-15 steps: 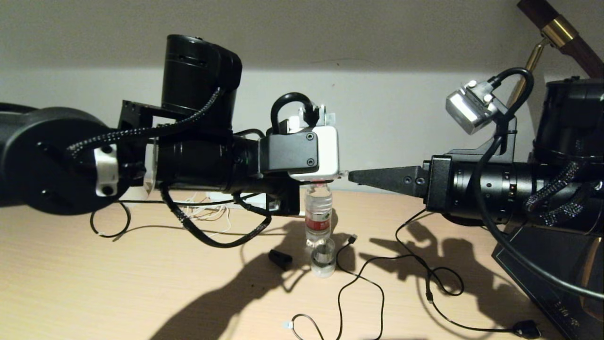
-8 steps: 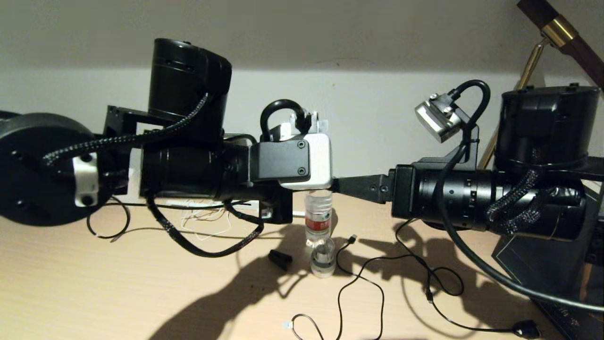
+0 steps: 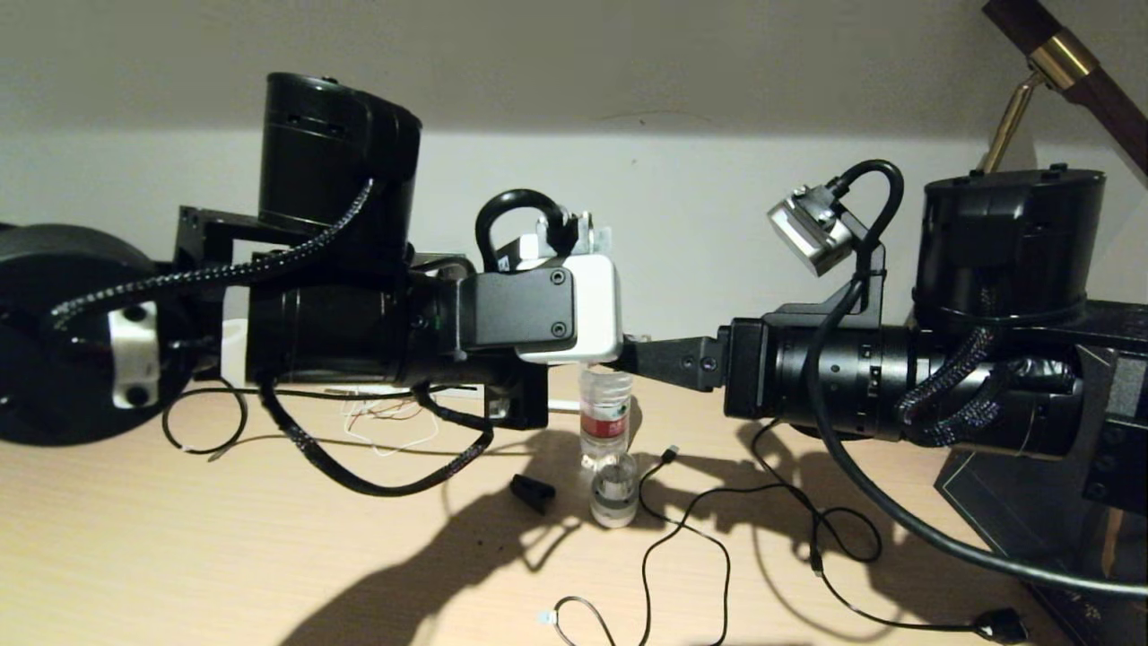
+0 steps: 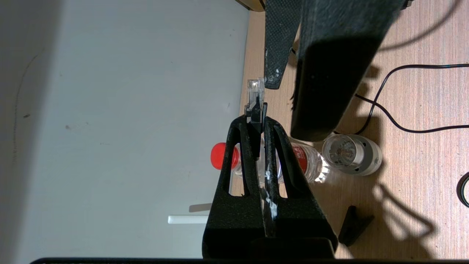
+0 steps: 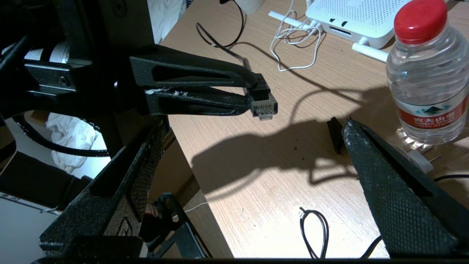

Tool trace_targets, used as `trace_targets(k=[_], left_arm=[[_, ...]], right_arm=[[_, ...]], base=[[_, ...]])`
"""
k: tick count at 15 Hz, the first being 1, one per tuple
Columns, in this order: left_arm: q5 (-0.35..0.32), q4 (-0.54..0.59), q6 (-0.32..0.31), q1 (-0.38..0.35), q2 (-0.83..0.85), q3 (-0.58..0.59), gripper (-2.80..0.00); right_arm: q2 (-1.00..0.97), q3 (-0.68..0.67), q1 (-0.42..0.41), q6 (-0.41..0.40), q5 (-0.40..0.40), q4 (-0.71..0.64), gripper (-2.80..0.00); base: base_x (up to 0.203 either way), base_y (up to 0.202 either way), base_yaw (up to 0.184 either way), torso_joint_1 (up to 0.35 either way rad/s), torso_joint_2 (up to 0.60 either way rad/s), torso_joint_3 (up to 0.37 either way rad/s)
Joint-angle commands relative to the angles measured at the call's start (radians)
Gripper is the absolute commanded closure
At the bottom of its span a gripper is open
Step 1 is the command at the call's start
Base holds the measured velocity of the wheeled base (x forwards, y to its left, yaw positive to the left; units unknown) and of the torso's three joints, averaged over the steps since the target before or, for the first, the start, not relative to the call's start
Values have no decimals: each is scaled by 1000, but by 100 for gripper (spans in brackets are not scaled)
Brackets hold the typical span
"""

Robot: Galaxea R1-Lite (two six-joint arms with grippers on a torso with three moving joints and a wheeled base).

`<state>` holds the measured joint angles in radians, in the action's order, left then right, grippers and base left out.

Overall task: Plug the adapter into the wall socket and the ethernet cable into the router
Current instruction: Hand it to the other hand

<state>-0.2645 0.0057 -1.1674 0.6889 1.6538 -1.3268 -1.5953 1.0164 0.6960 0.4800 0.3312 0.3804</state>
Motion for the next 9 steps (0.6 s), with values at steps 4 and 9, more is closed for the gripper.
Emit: trace_targets(k=[4, 9], left_arm=[[-4, -4, -6, 0, -19, 37, 0], [-4, -6, -6, 1, -14, 35, 0]], right_arm=[[2, 1, 0, 3, 3, 5, 0], [3, -1, 2, 15, 3, 5, 0]], base=[[0, 0, 0, 0, 0, 0], [0, 0, 0, 0, 0, 0]])
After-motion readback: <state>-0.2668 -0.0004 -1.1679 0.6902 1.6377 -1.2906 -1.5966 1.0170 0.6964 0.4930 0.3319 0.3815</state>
